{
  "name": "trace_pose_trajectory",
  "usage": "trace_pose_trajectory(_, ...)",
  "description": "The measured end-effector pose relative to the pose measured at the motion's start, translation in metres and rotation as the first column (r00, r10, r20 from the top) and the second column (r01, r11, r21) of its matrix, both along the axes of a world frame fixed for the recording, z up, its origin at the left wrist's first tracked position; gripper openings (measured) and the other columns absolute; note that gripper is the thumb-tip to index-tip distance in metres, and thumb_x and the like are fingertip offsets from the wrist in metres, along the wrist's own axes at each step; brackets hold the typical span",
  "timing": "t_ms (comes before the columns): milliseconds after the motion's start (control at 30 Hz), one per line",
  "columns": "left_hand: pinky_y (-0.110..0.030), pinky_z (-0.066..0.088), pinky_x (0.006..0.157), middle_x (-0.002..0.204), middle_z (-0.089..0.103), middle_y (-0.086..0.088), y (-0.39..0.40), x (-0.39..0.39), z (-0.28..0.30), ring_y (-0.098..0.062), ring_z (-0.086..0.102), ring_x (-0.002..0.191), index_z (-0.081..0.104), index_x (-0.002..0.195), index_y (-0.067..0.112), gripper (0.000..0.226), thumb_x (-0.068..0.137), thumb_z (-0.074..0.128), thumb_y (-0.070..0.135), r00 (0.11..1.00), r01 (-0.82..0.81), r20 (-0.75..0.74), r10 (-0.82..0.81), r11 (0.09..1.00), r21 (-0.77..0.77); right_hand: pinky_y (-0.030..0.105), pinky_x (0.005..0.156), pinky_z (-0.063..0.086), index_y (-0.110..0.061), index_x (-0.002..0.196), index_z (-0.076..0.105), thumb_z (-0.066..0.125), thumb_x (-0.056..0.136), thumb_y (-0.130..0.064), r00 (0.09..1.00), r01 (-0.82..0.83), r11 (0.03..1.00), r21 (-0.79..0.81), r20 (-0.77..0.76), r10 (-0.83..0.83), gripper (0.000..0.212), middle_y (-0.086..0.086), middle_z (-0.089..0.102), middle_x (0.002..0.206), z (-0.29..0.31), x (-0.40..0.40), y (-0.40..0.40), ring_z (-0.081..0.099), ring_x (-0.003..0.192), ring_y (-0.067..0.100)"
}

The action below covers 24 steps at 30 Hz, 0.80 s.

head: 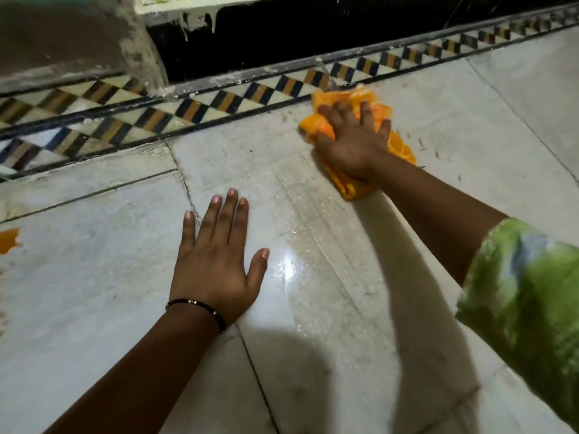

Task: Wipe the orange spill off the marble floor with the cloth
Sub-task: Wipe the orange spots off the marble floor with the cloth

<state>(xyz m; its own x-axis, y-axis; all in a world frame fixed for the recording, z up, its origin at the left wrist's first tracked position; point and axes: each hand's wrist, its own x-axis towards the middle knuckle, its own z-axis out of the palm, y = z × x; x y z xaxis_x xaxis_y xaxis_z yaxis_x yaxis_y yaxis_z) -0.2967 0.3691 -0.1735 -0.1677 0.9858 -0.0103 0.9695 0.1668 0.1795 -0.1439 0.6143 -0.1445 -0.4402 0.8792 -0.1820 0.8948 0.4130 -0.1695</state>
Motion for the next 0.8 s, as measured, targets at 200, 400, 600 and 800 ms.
trace_pose_trajectory(200,-0.050,0.007,0.117,0.158,0.015,-0.010,0.000,0.000,-0.001,-0.025,0.012,0.146,0.019,0.150,0.008,0.072,0.092,0.023,0.050,1.000,0.023,-0.022,-0.022,0.999,0.025,0.061,0.113,0.003,-0.035,0.151,0.015,0.024,0.081,-0.068,0.999,0.052,0.993,0.107,0.004,-0.052,0.078,-0.002,0.010,0.161,-0.002,0.046,0.006,0.002,0.147,0.029)
trace_pose_trajectory(400,-0.051,0.011,0.117,0.158,0.016,-0.010,-0.001,-0.001,-0.001,-0.025,0.013,0.146,0.020,0.150,0.008,0.072,0.092,0.024,0.051,1.000,0.027,-0.009,-0.027,0.999,0.034,0.060,0.113,0.003,-0.032,0.149,0.025,0.029,0.086,-0.068,0.993,0.054,0.998,0.019,-0.107,-0.051,0.073,-0.001,0.015,0.161,0.003,0.006,0.029,0.003,0.148,0.028)
trace_pose_trajectory(600,-0.051,0.011,0.117,0.158,0.018,-0.009,0.000,-0.002,-0.001,-0.025,0.014,0.146,0.022,0.149,0.008,0.072,0.091,0.026,0.051,1.000,0.027,-0.006,-0.027,0.999,0.042,0.065,0.110,0.008,-0.034,0.150,0.022,0.032,0.080,-0.070,0.977,0.211,0.974,0.085,-0.034,-0.209,0.079,-0.001,0.017,0.160,0.000,0.036,0.047,0.004,0.146,0.034)
trace_pose_trajectory(800,-0.049,0.008,0.117,0.158,0.016,-0.008,0.000,0.000,0.001,-0.024,0.013,0.146,0.020,0.150,0.009,0.073,0.091,0.023,0.053,1.000,0.013,0.012,-0.014,0.999,0.034,0.060,0.109,0.015,-0.036,0.146,0.030,0.028,0.073,-0.074,0.995,-0.082,0.989,0.122,-0.038,0.087,0.082,-0.002,0.024,0.158,0.000,0.013,0.006,0.014,0.144,0.033)
